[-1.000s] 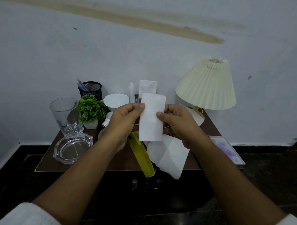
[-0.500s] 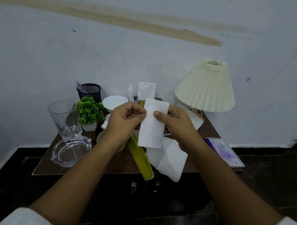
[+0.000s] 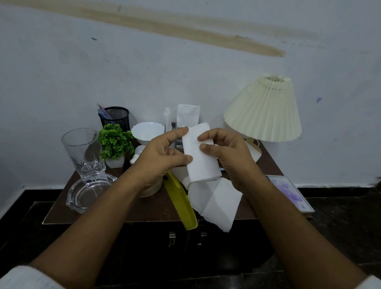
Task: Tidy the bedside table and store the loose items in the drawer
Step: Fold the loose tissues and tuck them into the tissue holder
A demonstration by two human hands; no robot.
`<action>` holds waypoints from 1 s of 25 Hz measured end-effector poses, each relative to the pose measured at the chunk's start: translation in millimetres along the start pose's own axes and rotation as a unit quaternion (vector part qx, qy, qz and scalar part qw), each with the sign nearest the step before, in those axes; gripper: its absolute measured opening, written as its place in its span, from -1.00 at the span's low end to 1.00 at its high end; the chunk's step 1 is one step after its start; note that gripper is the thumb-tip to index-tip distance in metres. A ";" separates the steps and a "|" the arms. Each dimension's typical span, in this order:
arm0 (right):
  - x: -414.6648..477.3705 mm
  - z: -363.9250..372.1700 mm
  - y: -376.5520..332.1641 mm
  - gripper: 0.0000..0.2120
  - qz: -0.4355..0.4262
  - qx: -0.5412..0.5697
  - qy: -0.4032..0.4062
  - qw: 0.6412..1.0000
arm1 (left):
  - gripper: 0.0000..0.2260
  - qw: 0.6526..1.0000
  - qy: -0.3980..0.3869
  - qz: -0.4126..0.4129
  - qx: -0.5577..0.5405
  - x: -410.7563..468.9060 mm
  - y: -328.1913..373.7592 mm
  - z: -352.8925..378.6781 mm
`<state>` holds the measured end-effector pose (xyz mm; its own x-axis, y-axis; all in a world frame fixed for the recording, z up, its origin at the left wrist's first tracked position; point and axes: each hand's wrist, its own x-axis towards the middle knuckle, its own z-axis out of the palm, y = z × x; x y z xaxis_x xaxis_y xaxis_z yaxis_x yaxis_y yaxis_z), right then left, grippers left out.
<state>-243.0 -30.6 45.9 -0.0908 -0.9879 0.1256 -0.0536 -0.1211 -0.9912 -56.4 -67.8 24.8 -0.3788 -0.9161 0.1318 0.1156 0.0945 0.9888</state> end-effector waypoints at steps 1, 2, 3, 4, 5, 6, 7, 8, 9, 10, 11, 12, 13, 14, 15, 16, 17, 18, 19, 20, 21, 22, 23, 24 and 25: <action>0.5 -1.0 1.0 -0.83 0.015 0.001 -0.018 1.000 | -0.31 1.000 -0.014 -0.007 0.003 0.2 -0.5 -1.6; 0.8 -1.8 2.0 -0.81 0.028 -0.002 -0.031 0.999 | -0.25 1.000 -0.025 -0.014 0.002 0.4 -0.8 -3.5; 1.2 -2.3 2.5 -0.77 0.041 -0.006 -0.041 0.998 | -0.20 0.999 -0.035 -0.021 0.001 0.1 -1.0 -4.7; 1.6 -2.6 2.4 -0.74 0.053 -0.007 -0.048 0.997 | -0.16 0.999 -0.043 -0.026 0.003 -0.4 -0.4 -5.2; 2.2 -3.1 2.6 -0.72 0.060 -0.006 -0.054 0.997 | -0.13 0.998 -0.050 -0.029 0.008 -0.9 0.2 -5.5; 2.6 -3.5 2.8 -0.70 0.064 -0.005 -0.056 0.996 | -0.11 0.998 -0.057 -0.028 0.011 -0.8 0.3 -6.2; 2.9 -3.7 2.8 -0.68 0.062 -0.007 -0.053 0.997 | -0.11 0.998 -0.062 -0.022 0.008 -1.0 0.6 -6.4; 2.9 -3.5 2.5 -0.67 0.058 -0.009 -0.044 0.997 | -0.16 0.998 -0.058 -0.016 -0.001 -1.1 0.3 -6.2; 2.6 -2.9 2.1 -0.66 0.053 -0.011 -0.034 0.998 | -0.27 0.999 -0.046 -0.013 -0.010 -1.6 1.0 -4.5; 2.4 -2.7 2.0 -0.65 0.049 -0.008 -0.026 0.998 | -0.40 0.999 -0.031 -0.013 -0.014 -2.3 2.3 -2.5; 3.2 -3.0 3.2 -0.64 0.046 -0.002 -0.022 0.999 | -0.49 1.000 -0.017 -0.014 -0.012 -3.0 3.2 -0.3; 3.3 -2.7 3.8 -0.64 0.044 0.000 -0.017 0.999 | -0.54 1.000 -0.002 -0.012 -0.005 -2.4 2.4 0.3; 2.8 -1.6 4.0 -0.66 0.042 -0.008 -0.008 0.999 | -0.54 1.000 0.011 -0.007 0.006 -1.7 1.1 0.3; 2.4 -0.6 4.1 -0.68 0.029 -0.041 0.010 0.999 | -0.51 0.999 0.024 0.000 0.021 -0.5 -0.6 -0.9; 3.1 0.4 5.0 -0.73 0.001 -0.109 0.041 0.993 | -0.46 0.998 0.036 0.010 0.044 0.8 -1.7 -2.7; 3.9 0.8 6.3 -0.79 -0.039 -0.188 0.071 0.979 | -0.43 0.996 0.045 0.021 0.076 1.4 -2.0 -3.8; 4.4 2.3 6.9 -0.85 -0.076 -0.240 0.090 0.964 | -0.40 0.992 0.050 0.030 0.108 1.3 -1.9 -3.3; 4.7 4.5 7.8 -0.86 -0.092 -0.253 0.092 0.959 | -0.38 0.990 0.049 0.038 0.130 0.3 -1.5 -1.1; 4.4 7.8 8.1 -0.80 -0.081 -0.225 0.079 0.968 | -0.37 0.989 0.042 0.042 0.138 -2.0 0.5 3.0; 3.9 11.3 8.2 -0.73 -0.046 -0.175 0.059 0.982 | -0.37 0.989 0.029 0.043 0.135 -3.6 0.8 6.4; 3.3 13.9 8.1 -0.69 -0.010 -0.123 0.037 0.992 | -0.36 0.991 0.014 0.046 0.129 -3.9 -0.6 8.7; 2.2 15.3 6.7 -0.70 0.013 -0.075 0.019 0.997 | -0.33 0.992 0.001 0.047 0.120 -3.1 -2.7 9.9; 1.3 15.6 5.5 -0.75 0.026 -0.037 0.005 0.999 | -0.29 0.993 -0.014 0.046 0.111 -3.0 -4.6 10.7; 0.7 15.4 5.1 -0.80 0.028 -0.011 -0.002 1.000 | -0.25 0.994 -0.025 0.043 0.101 -2.3 -6.2 10.7; 0.5 14.5 5.0 -0.84 0.026 0.003 -0.001 1.000 | -0.22 0.995 -0.028 0.043 0.090 -1.0 -6.4 10.5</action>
<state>-228.9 -33.1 40.5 -0.0918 -0.9931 0.0730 -0.0427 -0.0693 -0.9967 -66.4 -63.4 19.1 -0.4262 -0.8787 0.2152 -0.0146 0.2445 0.9695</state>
